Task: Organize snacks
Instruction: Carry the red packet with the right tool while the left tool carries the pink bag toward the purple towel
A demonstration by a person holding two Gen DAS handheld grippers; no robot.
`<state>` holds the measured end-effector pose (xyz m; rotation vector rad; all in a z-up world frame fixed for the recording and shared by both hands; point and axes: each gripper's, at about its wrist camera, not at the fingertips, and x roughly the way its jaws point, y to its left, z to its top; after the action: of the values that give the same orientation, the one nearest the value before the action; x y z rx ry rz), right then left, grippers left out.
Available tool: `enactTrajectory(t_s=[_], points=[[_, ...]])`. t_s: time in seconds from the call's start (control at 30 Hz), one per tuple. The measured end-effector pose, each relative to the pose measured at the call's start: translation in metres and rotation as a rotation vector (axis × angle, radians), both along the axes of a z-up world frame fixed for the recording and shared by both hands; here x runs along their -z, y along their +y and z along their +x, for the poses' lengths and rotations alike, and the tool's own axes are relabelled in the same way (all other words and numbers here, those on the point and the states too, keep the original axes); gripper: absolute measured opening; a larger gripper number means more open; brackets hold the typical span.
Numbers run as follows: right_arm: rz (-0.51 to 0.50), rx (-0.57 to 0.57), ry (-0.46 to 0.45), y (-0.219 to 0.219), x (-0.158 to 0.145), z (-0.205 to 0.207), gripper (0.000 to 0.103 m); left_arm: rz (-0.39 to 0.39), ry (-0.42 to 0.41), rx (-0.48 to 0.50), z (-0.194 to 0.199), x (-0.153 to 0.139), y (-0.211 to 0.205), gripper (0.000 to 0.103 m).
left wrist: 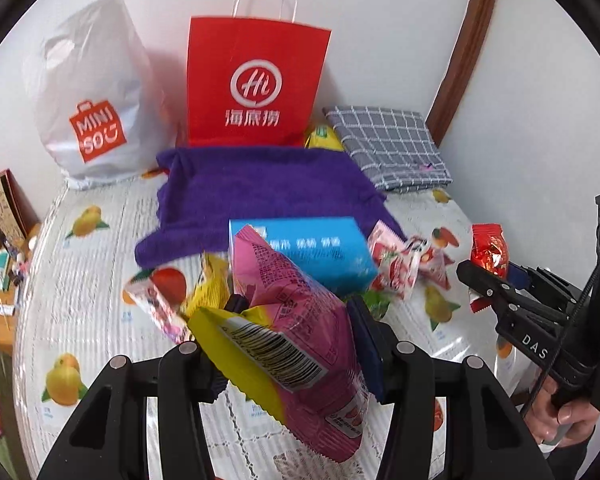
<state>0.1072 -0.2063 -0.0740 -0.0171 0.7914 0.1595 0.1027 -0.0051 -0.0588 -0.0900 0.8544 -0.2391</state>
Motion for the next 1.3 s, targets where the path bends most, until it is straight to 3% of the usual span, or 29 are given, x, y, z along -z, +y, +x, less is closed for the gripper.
enactTrajectory(t_s=[0.43, 0.83, 1.3], points=[[0.031, -0.005, -0.045, 0.01, -0.038, 0.019, 0.039, 0.003, -0.065, -0.003, 0.021, -0.042, -0.003, 0.05], [0.028, -0.017, -0.075, 0.021, -0.057, 0.054, 0.039, -0.019, -0.074, -0.023, 0.06, -0.056, 0.004, 0.05], [0.025, -0.032, -0.08, 0.036, -0.053, 0.115, 0.039, -0.039, -0.059, -0.042, 0.124, -0.056, 0.012, 0.05]])
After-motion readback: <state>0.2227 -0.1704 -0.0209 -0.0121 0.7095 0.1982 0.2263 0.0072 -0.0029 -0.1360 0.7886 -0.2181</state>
